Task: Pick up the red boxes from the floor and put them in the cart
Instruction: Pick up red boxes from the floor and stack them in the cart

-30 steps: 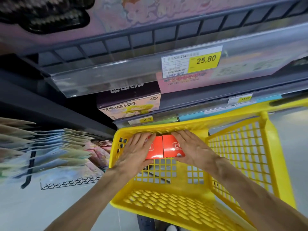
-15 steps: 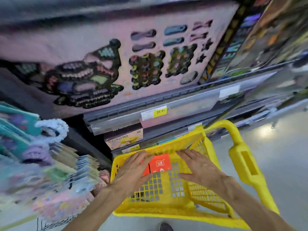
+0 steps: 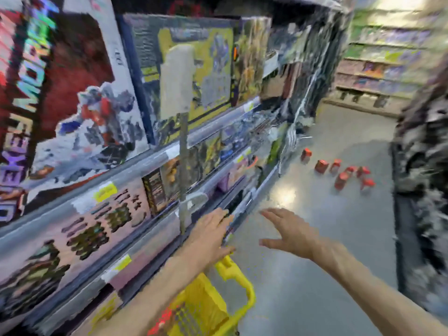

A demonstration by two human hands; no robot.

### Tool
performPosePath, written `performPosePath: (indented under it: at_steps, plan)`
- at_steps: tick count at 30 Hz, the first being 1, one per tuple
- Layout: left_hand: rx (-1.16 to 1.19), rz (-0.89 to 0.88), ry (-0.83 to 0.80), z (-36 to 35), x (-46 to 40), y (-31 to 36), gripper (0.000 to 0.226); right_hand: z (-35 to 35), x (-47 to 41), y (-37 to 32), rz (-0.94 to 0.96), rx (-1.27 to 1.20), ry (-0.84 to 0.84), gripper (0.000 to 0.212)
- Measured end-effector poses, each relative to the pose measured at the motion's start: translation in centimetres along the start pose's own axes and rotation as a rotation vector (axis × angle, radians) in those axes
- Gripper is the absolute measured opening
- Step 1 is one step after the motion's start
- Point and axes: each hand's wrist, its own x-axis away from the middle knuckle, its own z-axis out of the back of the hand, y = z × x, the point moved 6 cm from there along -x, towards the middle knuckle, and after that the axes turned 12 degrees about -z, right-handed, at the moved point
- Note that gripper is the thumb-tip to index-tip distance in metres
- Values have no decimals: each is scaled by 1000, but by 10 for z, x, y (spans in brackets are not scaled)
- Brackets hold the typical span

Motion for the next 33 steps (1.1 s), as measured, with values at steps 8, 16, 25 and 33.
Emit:
performPosePath:
  at_steps: [8, 16, 25, 33]
  plan:
    - [-17, -280, -30, -16, -209, 76, 83, 102, 36, 191, -267, -15, 165, 90]
    - [-48, -417, 39, -46, -413, 136, 79, 172, 28, 382, -429, 12, 238, 80]
    - [-32, -464, 48, -89, -619, 120, 81, 215, -76, 542, -467, 13, 297, 79]
    - [-12, -454, 43, -133, -820, 43, 82, 260, -228, 681, -497, 8, 330, 74]
